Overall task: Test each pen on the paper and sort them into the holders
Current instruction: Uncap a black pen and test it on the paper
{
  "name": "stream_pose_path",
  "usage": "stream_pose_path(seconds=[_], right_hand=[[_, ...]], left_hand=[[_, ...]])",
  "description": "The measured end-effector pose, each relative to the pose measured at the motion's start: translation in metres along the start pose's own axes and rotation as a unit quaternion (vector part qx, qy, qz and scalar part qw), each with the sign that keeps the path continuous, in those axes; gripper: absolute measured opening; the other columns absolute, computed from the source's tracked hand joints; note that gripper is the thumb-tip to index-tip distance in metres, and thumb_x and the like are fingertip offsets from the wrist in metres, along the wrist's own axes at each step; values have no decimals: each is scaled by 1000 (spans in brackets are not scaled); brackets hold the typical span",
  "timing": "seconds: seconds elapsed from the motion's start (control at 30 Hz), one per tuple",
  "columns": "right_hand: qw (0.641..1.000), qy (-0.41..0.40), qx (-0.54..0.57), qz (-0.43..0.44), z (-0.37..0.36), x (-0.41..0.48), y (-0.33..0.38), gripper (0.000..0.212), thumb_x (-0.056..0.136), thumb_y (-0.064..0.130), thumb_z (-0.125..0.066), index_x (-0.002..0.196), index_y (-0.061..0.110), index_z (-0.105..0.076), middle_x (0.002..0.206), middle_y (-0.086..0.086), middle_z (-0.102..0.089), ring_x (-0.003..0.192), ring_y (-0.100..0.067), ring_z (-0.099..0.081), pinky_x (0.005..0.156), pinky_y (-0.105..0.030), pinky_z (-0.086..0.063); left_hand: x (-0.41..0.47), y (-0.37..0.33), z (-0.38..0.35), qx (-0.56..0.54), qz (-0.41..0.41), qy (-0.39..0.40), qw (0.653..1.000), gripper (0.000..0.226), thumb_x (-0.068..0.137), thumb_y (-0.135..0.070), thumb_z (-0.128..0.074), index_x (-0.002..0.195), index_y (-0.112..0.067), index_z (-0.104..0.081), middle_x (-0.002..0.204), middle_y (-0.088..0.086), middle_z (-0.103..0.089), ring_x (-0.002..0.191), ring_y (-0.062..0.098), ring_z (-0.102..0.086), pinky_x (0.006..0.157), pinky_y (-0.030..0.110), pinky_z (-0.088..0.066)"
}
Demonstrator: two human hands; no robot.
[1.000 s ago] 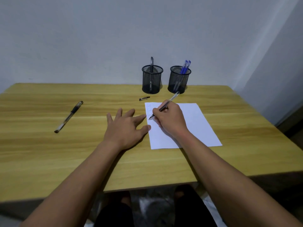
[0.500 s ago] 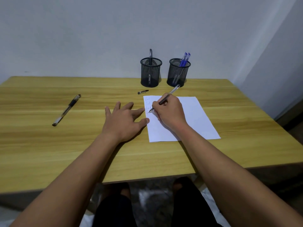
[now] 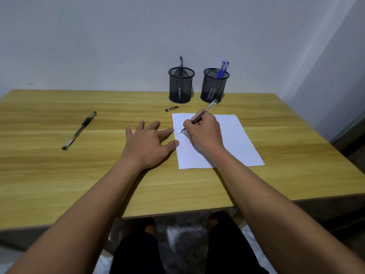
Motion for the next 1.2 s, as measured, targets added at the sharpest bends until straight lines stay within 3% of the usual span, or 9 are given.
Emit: stream_pose_path(seconds=[0.13,0.23,0.5,0.67,0.8,0.87,0.97,1.07,1.2], right_hand=[[1000,-6,-5,-8,1,1,-1,16,90,24,-68,86,8,-64,72,3,-66,63,-9,-60,49,-21,-42],[1000,-17,8,-15,1,1,-1,17,93,22,-66,89,6,-64,71,-1,-69,57,-13,-64,40,-11,-40],[1000,-8,12,-21,2,-1,0,18,89,24,-69,90,6,-65,71,3,-63,61,-8,-56,53,-23,-41],[991,-33,109,-77,7,1,-5,18,92,24,-65,97,7,-66,79,-4,-69,66,-13,-62,55,-24,-46],[973,-4,197,-122,6,7,-5,16,92,17,-62,99,4,-68,73,-6,-67,57,-14,-54,45,-25,-43],[965,14,228,-129,6,11,-2,18,91,15,-61,98,-1,-69,70,-5,-65,54,-14,-48,43,-24,-39],[964,22,240,-114,11,20,4,20,92,13,-63,100,-3,-70,71,-5,-64,54,-12,-49,42,-21,-41],[960,18,260,-106,14,32,7,16,95,13,-65,99,-1,-71,72,-6,-64,55,-13,-51,43,-20,-45],[947,16,293,-133,15,45,6,15,93,10,-64,85,1,-72,67,-8,-63,52,-16,-52,47,-27,-48]], left_hand=[[0,0,0,1,-1,-1,1000,60,87,-75,-39,142,-52,-44,162,-5,-29,152,35,-10,116,66,-5],[-1,0,1,1,0,-1,1000,59,87,-75,-39,142,-52,-44,162,-4,-29,152,35,-11,116,66,-5],[-1,0,1,4,3,4,1000,60,87,-76,-39,142,-53,-44,162,-4,-29,152,34,-11,116,66,-6],[0,0,0,-2,1,4,1000,59,87,-75,-39,142,-53,-43,162,-4,-29,152,34,-11,115,66,-7],[1,1,1,-33,13,4,999,52,87,-70,-43,136,-54,-51,159,-7,-34,151,32,-15,116,64,-7],[2,3,9,-105,31,-39,993,42,85,-61,-43,117,-49,-67,144,-13,-54,143,28,-35,116,60,-17],[18,11,28,-233,85,-152,957,30,87,-43,-48,91,-32,-76,101,-12,-75,104,19,-64,103,48,-43],[52,13,31,-212,104,-165,958,27,90,-40,-52,98,-28,-75,103,-7,-74,101,22,-64,94,41,-50],[98,12,20,-130,101,-116,979,35,89,-51,-53,111,-33,-73,113,-4,-73,112,27,-61,98,43,-46]])
Point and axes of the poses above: each hand's wrist, its own x-axis towards the middle knuckle, its own z-axis out of the back of the hand, y = z × x, the point moved 6 cm from there along x, towards the middle knuckle
